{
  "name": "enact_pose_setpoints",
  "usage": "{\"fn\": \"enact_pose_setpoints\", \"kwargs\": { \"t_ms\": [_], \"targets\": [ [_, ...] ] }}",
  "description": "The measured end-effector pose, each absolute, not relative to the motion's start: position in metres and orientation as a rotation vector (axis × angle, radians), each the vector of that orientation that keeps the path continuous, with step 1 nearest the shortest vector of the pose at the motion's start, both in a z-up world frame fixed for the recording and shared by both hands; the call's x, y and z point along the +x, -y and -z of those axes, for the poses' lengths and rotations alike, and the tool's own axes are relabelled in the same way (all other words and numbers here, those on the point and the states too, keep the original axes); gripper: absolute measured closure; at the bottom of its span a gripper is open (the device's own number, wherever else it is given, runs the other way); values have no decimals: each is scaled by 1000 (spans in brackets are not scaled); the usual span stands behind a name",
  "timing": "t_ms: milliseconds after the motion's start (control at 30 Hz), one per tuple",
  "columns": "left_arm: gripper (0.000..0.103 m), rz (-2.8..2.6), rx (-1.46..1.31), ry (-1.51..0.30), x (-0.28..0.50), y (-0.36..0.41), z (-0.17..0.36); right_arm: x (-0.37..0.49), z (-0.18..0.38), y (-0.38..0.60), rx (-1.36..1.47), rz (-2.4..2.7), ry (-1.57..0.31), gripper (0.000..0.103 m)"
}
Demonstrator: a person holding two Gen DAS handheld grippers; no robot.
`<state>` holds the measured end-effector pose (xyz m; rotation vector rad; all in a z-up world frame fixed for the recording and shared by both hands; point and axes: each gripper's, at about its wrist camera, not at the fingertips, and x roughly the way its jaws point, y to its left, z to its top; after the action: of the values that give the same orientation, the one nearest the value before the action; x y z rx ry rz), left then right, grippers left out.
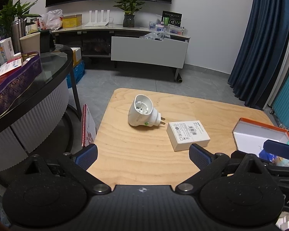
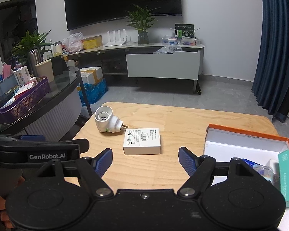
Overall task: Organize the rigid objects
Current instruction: 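Withdraw both tools from the white box toward the plug adapter and small box, then grasp the white plug adapter with the left tool while the right tool grasps the small white box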
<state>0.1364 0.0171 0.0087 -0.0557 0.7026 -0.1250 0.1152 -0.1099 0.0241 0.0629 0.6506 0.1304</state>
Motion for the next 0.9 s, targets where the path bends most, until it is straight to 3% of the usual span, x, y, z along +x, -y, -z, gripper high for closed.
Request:
{"fn": "enact_pose_setpoints", "kwargs": {
  "t_ms": [900],
  "targets": [
    [0,215,-17,-747,252,-18,45,183,18,102,74,-150,-736,14]
  ]
}}
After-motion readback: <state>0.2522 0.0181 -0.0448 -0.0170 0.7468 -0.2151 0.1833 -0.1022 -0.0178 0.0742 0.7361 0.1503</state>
